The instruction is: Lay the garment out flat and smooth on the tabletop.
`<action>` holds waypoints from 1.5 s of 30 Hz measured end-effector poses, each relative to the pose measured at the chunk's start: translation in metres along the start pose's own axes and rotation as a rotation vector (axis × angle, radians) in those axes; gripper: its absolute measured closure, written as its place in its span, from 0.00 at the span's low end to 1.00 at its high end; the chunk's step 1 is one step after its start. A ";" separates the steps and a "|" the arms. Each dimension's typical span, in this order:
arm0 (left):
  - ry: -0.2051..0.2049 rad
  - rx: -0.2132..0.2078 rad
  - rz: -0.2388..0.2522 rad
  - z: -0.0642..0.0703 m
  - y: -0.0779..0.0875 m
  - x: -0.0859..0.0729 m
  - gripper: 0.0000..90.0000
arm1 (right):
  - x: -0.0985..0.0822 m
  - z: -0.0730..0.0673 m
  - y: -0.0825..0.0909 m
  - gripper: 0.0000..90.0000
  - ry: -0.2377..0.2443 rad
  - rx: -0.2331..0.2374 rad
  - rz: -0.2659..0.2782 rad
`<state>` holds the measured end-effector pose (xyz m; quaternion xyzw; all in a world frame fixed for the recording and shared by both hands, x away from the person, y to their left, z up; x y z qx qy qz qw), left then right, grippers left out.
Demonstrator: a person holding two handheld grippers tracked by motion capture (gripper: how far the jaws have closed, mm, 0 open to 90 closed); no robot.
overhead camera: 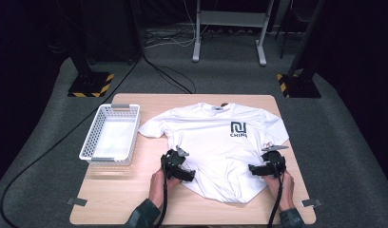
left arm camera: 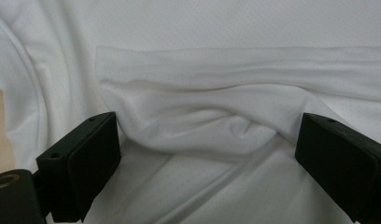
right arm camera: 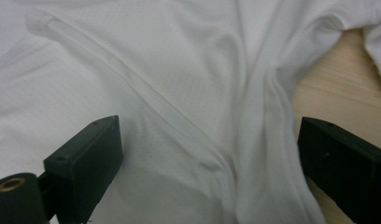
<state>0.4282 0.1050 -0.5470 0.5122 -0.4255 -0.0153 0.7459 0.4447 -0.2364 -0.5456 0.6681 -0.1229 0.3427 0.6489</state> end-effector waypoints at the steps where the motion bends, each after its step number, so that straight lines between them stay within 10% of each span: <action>1: 0.013 0.000 0.012 0.002 0.003 -0.004 0.07 | -0.001 0.002 0.001 0.07 -0.007 -0.005 0.003; 6: 0.029 -0.050 0.018 0.015 0.013 -0.012 0.07 | -0.008 0.013 0.005 0.07 -0.044 -0.034 -0.003; 12: -0.039 0.010 0.030 -0.004 0.010 0.016 0.07 | 0.003 0.000 0.011 0.09 0.001 -0.012 0.063; 18: 0.047 0.014 0.014 -0.019 0.001 0.002 0.05 | 0.002 -0.006 -0.001 0.07 0.019 0.013 0.016; 24: 0.041 0.028 0.031 -0.016 0.018 -0.004 0.10 | -0.007 0.002 0.004 0.08 -0.007 0.004 0.032; 34: 0.173 0.140 0.046 -0.100 0.010 0.081 0.35 | -0.004 -0.001 0.001 0.09 -0.002 0.007 0.041; 40: 0.255 0.178 -0.041 -0.143 -0.016 0.082 0.56 | -0.003 -0.001 0.001 0.09 -0.002 0.008 0.044; 45: 0.271 0.177 -0.011 -0.146 -0.014 0.074 0.79 | -0.004 -0.001 0.001 0.09 -0.006 0.008 0.049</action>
Point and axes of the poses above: each handheld gripper's, and its own axes: y roughly backward along the jaws, x roughly out of its top, z roughly to its right, the point moved 4 cm from there along -y, roughly forward along the jaws, and after that the axes turned 7 degrees about -x, right-handed, at the moved point
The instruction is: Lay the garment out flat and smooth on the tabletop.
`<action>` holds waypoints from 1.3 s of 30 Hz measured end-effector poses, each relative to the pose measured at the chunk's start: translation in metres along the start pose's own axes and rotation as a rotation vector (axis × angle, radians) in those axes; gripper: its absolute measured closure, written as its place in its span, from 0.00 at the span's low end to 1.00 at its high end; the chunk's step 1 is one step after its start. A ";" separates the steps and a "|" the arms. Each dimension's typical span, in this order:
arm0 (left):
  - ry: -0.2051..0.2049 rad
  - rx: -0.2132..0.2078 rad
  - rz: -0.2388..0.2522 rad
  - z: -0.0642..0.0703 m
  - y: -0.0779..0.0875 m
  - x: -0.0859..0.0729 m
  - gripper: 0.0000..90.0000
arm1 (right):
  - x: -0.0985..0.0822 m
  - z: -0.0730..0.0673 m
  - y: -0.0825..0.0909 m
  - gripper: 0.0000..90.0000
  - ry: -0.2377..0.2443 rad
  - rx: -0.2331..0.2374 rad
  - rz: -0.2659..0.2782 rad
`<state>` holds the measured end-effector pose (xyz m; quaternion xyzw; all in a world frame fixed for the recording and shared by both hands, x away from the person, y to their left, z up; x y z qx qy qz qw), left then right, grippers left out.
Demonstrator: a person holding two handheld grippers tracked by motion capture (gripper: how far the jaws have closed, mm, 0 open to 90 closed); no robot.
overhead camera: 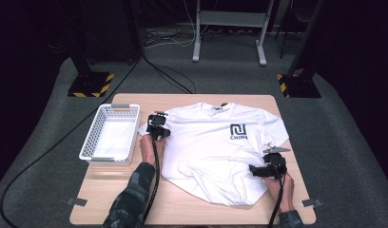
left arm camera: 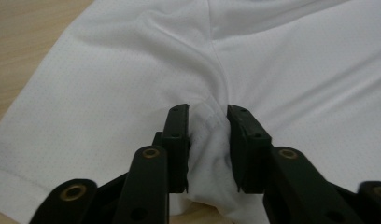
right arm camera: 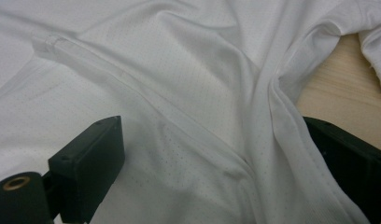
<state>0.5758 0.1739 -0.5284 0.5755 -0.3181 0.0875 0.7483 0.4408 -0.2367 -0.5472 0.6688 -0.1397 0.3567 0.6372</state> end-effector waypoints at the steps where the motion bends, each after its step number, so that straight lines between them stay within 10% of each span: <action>1: -0.001 0.003 0.008 0.001 0.003 -0.002 0.80 | 0.000 0.000 0.000 0.09 0.000 -0.001 0.001; 10: -0.005 0.030 0.052 0.002 0.033 -0.037 0.80 | -0.001 0.000 0.000 0.10 0.002 -0.004 0.005; 17: 0.019 0.004 0.076 0.010 0.057 -0.076 0.61 | -0.001 0.002 0.001 0.10 0.001 -0.006 0.001; 25: -0.123 -0.063 0.189 0.055 0.046 -0.039 0.29 | -0.001 0.002 0.001 0.10 -0.002 -0.007 -0.006; 31: -0.061 -0.073 0.096 0.037 0.008 -0.026 0.22 | -0.001 0.003 0.001 0.10 -0.002 -0.008 -0.010; 39: -0.008 -0.058 0.092 0.017 0.029 -0.066 0.19 | -0.001 0.005 0.002 0.10 -0.009 -0.012 -0.011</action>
Point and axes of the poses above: each handheld gripper's, and its own axes: y roughly backward along the jaws, x roughly out of its top, z roughly to its right, the point moved 4 cm from there along -y, roughly forward along the jaws, and after that the axes turned 7 degrees about -x, right-handed, at the moved point
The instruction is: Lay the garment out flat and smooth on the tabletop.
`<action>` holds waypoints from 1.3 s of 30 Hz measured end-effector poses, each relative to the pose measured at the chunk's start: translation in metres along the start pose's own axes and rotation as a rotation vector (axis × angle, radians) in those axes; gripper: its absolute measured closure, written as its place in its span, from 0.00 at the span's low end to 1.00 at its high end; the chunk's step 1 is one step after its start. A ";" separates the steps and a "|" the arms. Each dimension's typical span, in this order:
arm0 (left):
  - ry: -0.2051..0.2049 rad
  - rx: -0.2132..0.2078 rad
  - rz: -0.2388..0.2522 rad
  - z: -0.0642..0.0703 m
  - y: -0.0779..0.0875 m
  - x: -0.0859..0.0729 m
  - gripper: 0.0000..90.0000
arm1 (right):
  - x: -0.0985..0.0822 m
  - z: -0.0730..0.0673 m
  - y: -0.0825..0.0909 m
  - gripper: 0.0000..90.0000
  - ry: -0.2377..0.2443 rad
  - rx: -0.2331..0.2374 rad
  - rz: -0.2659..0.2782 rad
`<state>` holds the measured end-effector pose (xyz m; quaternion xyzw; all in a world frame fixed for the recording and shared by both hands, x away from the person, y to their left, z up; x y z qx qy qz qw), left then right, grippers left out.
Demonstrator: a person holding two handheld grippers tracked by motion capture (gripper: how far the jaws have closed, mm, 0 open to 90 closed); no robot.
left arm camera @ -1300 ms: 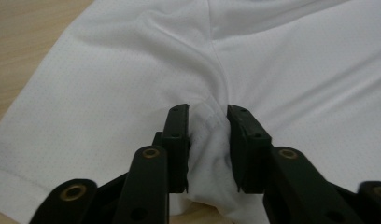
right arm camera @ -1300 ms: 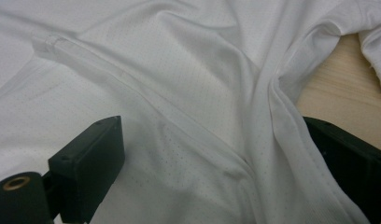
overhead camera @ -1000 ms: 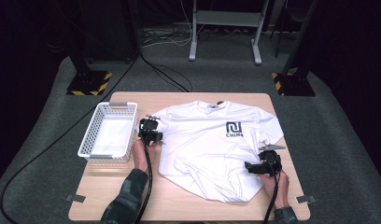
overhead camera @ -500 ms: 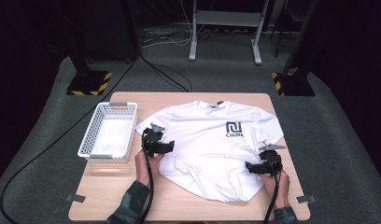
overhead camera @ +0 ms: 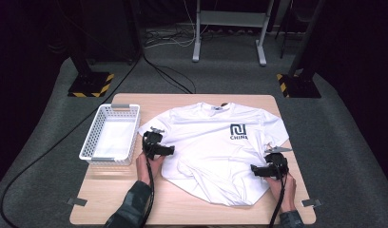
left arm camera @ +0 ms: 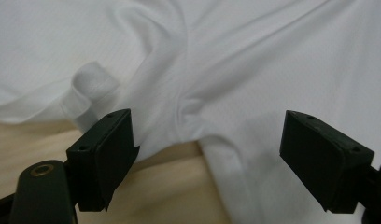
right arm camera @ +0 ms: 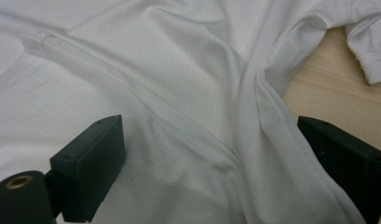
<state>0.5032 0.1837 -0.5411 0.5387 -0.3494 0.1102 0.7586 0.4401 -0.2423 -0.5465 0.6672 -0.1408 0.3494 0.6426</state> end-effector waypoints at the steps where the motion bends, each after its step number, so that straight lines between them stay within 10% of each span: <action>1: 0.020 0.005 0.000 -0.002 0.006 -0.007 0.17 | 0.000 0.000 0.000 0.10 -0.003 -0.001 0.000; 6: 0.025 0.012 0.051 0.007 0.031 -0.025 0.15 | -0.002 0.002 0.002 0.10 -0.006 -0.005 -0.002; 14: -0.210 -0.059 0.074 0.056 0.017 0.000 0.11 | -0.005 -0.001 0.009 0.10 0.001 -0.008 0.024; 19: -0.131 -0.049 0.004 0.035 -0.013 0.018 0.11 | -0.009 -0.003 0.007 0.10 0.001 -0.001 0.012; 25: -0.055 -0.034 -0.034 0.022 -0.007 -0.003 0.10 | -0.015 0.003 0.012 0.09 -0.018 -0.018 -0.001; 29: -0.084 -0.012 0.002 0.031 0.010 -0.011 0.08 | -0.020 0.005 0.018 0.09 -0.020 -0.029 -0.019; 33: -0.185 -0.071 0.053 0.068 0.026 -0.016 0.09 | -0.015 -0.002 0.028 0.11 0.003 -0.043 0.058; 39: -0.263 -0.115 -0.056 0.096 0.008 -0.039 0.07 | -0.007 -0.020 0.012 0.11 0.079 0.015 0.030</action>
Point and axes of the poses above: each handheld gripper's, and its own axes: y roughly backward along the jaws, x roughly out of its top, z roughly to its right, the point moved 4 cm from there along -y, roughly forward along the jaws, and after that the axes turned 7 degrees about -x, right-handed, at the moved point
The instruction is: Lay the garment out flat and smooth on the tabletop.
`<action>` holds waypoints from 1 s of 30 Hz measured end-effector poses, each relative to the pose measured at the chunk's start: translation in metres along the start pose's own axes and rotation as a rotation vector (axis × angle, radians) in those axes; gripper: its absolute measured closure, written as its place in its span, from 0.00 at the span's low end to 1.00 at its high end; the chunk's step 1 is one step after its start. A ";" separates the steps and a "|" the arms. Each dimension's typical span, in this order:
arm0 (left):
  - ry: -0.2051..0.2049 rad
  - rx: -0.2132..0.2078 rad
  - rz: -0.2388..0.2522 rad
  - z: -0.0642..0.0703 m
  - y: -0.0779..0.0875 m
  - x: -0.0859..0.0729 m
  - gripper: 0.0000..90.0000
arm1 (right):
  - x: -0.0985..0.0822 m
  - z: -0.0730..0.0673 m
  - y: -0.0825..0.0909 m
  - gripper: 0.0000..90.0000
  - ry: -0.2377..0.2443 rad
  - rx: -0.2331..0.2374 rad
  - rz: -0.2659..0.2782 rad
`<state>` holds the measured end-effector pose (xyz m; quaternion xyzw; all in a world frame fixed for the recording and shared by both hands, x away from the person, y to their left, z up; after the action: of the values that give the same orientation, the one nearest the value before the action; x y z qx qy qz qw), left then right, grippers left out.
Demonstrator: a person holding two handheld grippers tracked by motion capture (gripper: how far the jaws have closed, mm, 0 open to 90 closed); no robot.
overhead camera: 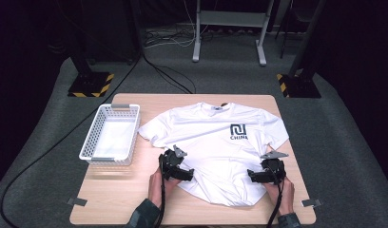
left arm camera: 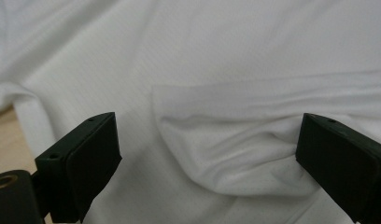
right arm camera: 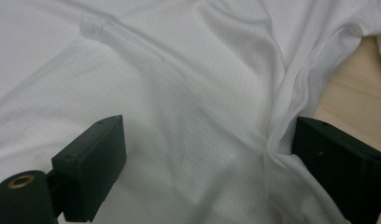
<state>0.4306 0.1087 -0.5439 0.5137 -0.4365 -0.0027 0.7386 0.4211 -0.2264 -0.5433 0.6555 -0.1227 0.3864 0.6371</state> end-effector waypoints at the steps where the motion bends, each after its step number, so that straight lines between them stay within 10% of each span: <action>1: 0.017 -0.015 0.004 -0.002 0.000 -0.003 0.06 | -0.002 0.001 -0.001 0.10 -0.003 -0.004 -0.010; 13: 0.026 -0.023 0.054 -0.005 0.015 -0.028 0.06 | -0.020 0.039 0.017 0.10 -0.125 -0.096 -0.011; 18: 0.026 -0.015 0.078 -0.003 0.013 -0.029 0.04 | 0.012 -0.005 0.032 0.13 -0.044 -0.049 0.056; 22: 0.019 -0.018 0.102 -0.003 0.013 -0.031 0.03 | 0.030 -0.038 0.008 0.20 0.029 -0.015 0.006; 30: 0.014 -0.015 0.106 -0.003 0.013 -0.032 0.03 | 0.029 -0.042 -0.015 0.47 -0.019 0.018 -0.027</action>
<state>0.4076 0.1315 -0.5549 0.4843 -0.4580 0.0368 0.7445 0.4355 -0.1754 -0.5396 0.6667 -0.1164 0.3725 0.6350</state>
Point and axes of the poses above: each handheld gripper's, and its own axes: y roughly backward along the jaws, x roughly out of its top, z roughly to its right, the point moved 4 cm from there along -y, roughly forward along the jaws, and after that the axes turned 7 degrees about -x, right-handed, at the moved point
